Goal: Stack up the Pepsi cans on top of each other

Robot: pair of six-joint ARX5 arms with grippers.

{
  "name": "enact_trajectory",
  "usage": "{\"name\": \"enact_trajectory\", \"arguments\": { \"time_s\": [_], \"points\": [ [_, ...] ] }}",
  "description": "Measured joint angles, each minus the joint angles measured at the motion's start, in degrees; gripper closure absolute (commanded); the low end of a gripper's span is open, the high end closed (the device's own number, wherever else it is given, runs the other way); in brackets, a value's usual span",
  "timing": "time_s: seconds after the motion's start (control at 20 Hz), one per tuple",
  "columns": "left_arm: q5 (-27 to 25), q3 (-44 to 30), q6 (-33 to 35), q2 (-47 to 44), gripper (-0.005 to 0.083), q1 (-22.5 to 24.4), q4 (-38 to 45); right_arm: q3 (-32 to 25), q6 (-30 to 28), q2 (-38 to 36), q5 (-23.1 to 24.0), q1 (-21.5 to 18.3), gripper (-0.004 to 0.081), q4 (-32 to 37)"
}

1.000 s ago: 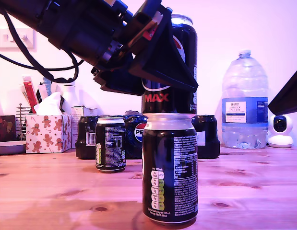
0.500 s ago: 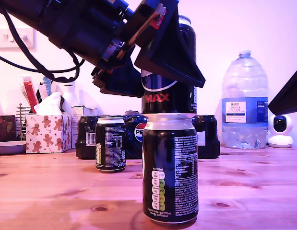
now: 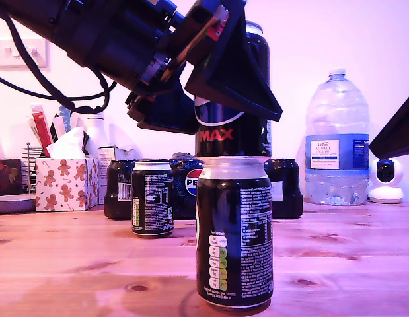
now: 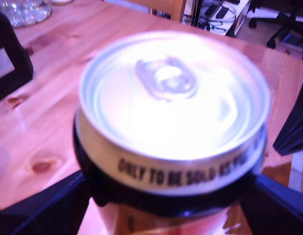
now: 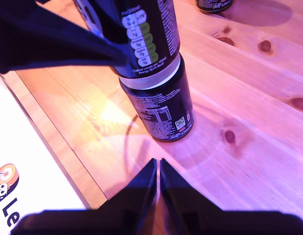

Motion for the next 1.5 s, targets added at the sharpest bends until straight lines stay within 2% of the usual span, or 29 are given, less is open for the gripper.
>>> {"name": "enact_trajectory", "arguments": {
  "time_s": [0.7, 1.0, 1.2, 1.5],
  "points": [
    [0.02, 0.57, 1.05, -8.66, -0.0019, 0.00, 3.96, 0.00, 0.00, 0.00, 0.00, 0.00, 0.0783, 0.00],
    [-0.55, 3.80, 5.03, -8.66, -0.0019, 0.15, 4.15, 0.00, 0.00, 0.00, 0.00, 0.00, 0.0783, 0.02],
    [-3.61, 4.72, 6.03, -8.66, -0.0019, 2.27, 4.28, 0.00, 0.00, 0.00, 0.00, 0.00, 0.0783, 0.02],
    [-3.98, 4.72, 6.88, -8.66, -0.0019, 5.57, 4.26, 0.00, 0.00, 0.00, 0.00, 0.00, 0.0783, 0.04]
  ]
}}
